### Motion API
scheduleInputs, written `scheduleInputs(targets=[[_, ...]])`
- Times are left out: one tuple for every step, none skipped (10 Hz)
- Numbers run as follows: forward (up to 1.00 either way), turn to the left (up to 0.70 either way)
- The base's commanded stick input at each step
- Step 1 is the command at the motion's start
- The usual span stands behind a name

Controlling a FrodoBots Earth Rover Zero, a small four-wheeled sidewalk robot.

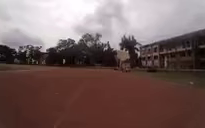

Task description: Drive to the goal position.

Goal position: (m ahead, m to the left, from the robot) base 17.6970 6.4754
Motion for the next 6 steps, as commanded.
scheduleInputs(targets=[[0.7,0.0],[0.7,0.0],[0.7,0.0],[0.7,0.0],[0.7,0.0],[0.7,0.0]])
